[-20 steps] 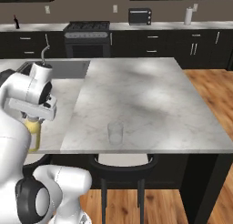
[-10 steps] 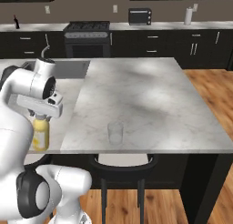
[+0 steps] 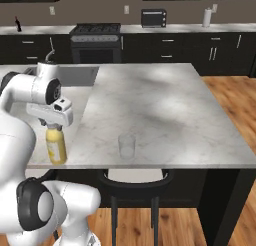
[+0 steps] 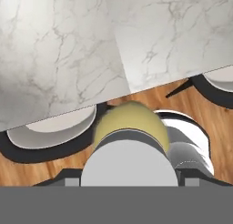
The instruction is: There is a wine glass and glass cup on the dining counter. Place the wine bottle next to the wine glass and the juice bottle next to the glass cup.
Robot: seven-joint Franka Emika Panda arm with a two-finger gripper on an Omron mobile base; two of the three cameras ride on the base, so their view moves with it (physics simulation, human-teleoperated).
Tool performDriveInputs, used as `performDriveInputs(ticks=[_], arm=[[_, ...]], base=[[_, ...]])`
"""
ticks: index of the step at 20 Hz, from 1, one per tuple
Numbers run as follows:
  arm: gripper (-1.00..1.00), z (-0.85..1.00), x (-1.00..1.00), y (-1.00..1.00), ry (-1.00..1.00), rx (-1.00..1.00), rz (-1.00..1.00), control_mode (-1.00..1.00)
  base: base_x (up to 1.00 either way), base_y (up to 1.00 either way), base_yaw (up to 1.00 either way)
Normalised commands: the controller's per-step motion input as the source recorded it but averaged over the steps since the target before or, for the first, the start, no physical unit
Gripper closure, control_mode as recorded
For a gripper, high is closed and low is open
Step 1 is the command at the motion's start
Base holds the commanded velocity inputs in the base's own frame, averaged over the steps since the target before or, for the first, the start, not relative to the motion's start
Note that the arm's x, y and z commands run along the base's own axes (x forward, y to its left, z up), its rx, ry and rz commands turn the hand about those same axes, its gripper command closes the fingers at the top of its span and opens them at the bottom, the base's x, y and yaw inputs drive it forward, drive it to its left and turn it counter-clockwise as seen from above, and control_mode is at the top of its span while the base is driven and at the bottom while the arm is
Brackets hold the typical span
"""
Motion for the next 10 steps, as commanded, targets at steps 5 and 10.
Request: performDriveInputs(ticks=[5,10], arm=[[1.0,0.0,0.3,-0.26,0.08,-0.01,-0.16,-1.0],[1.0,0.0,0.3,-0.25,0.01,0.0,-0.14,-1.0]], base=[[0.0,0.0,0.0],[0.0,0.0,0.0]])
